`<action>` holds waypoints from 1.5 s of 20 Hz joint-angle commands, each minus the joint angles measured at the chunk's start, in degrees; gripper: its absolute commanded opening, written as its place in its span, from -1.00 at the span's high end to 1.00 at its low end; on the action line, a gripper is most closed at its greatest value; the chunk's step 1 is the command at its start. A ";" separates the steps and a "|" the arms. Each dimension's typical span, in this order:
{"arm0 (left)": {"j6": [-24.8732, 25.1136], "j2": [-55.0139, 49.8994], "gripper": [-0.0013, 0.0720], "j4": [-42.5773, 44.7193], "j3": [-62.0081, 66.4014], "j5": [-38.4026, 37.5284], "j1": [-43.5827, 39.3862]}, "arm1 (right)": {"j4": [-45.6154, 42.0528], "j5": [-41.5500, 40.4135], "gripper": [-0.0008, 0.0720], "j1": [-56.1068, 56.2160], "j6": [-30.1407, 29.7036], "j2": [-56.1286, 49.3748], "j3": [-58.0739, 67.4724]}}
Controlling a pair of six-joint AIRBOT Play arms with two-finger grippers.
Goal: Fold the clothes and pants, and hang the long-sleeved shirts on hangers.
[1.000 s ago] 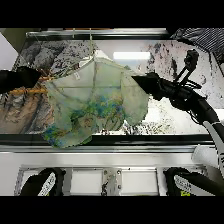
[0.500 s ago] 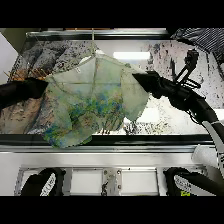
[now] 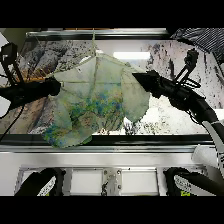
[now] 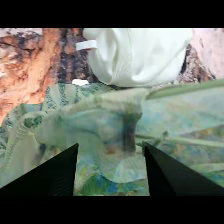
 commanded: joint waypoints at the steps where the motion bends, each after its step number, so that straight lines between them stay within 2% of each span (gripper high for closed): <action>1: -4.74 -2.03 -0.19 6.34 1.38 0.68 -2.27 | 0.00 0.02 0.96 0.07 0.00 -0.02 -0.02; 6: -5.11 -4.90 -0.18 6.29 1.36 1.75 -2.27 | 0.00 0.02 0.96 0.07 0.00 -0.02 -0.02; 7: -5.35 -5.31 0.18 6.29 1.36 1.86 -2.27 | -0.02 0.02 0.96 0.07 0.00 -0.02 -0.02; 8: -5.35 -5.60 0.29 6.25 1.36 1.97 -2.27 | -0.02 0.02 0.96 0.07 0.02 -0.02 -0.02; 10: -5.38 -5.60 0.30 6.23 1.36 2.16 -2.27 | -0.17 0.02 0.96 0.04 0.02 -0.02 -0.02; 11: -5.33 -5.55 0.68 6.25 1.36 2.45 -2.27 | -0.17 0.00 0.96 0.07 0.00 -0.04 -0.02; 12: -5.29 -5.55 0.94 6.32 1.36 2.82 -2.27 | -0.17 0.02 0.96 0.07 0.00 -0.04 -0.02; 16: -5.31 -4.59 0.95 6.08 1.36 3.48 -2.27 | -0.17 0.02 0.96 0.04 0.00 -0.04 -0.02; 20: -5.31 1.42 0.95 5.66 1.36 3.50 -2.32 | -0.22 0.02 0.96 0.02 -1.51 -0.13 -0.02; 24: -4.61 5.11 0.95 4.35 1.36 -0.31 -2.69 | -1.05 0.04 0.96 0.15 -1.44 -0.72 -0.02; 30: -3.56 -0.24 0.94 4.44 1.36 -1.29 -6.62 | -1.01 0.04 0.96 0.61 -1.27 -0.70 -0.02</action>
